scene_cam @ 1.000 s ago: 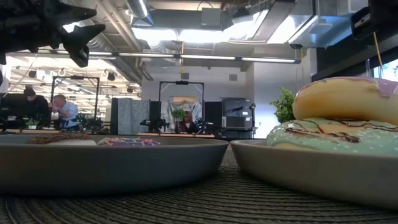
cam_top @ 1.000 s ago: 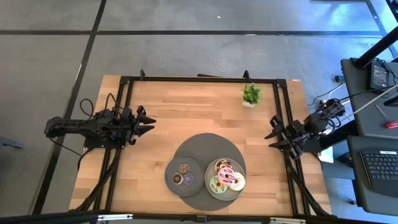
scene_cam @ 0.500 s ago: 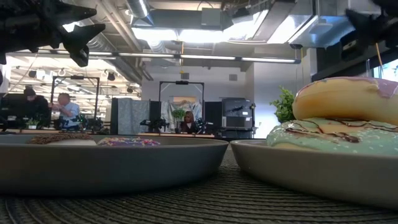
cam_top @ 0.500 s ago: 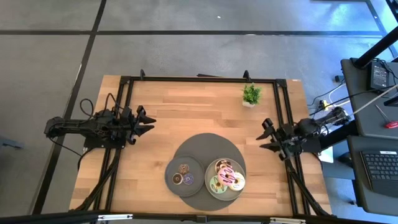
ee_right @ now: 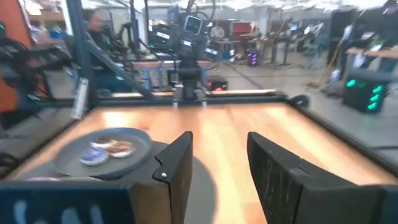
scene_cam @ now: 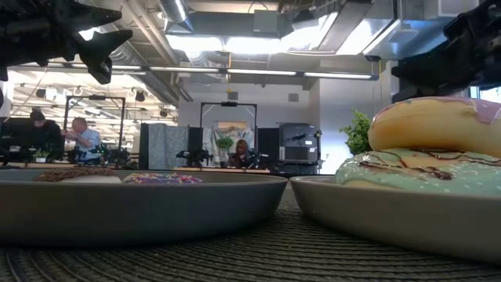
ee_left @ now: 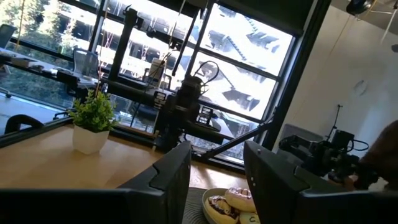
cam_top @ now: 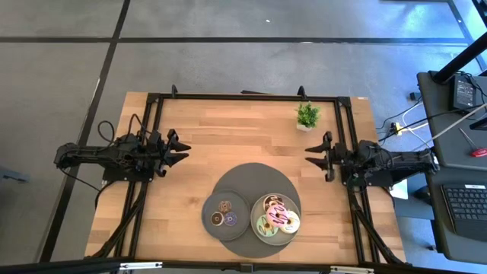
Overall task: Pick & Place donuts
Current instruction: Return to Home Position
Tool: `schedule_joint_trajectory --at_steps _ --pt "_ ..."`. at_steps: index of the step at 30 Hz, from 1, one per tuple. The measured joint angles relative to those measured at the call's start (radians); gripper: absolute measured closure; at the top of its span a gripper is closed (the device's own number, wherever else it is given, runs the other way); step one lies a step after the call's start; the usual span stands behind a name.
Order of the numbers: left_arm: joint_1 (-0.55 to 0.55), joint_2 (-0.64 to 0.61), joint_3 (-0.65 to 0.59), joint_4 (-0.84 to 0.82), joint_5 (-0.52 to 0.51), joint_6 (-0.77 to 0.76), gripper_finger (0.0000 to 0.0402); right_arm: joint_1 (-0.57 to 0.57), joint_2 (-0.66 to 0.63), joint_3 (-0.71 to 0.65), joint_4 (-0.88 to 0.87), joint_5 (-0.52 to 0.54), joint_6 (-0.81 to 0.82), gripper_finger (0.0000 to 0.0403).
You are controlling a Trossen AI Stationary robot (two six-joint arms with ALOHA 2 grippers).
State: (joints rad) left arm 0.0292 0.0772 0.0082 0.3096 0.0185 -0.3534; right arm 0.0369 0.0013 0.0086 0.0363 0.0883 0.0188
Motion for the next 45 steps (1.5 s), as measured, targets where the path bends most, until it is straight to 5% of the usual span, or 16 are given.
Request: schedule_joint_trajectory --at_steps 6,45 --pt "0.0 0.0 0.0 0.0 0.0 0.0 0.0254 -0.058 0.002 0.0 -0.002 0.004 -0.121 0.0249" --pt "0.0 0.0 0.0 0.0 0.001 0.0 0.0258 -0.059 0.003 0.0 -0.003 0.005 -0.076 0.0249"
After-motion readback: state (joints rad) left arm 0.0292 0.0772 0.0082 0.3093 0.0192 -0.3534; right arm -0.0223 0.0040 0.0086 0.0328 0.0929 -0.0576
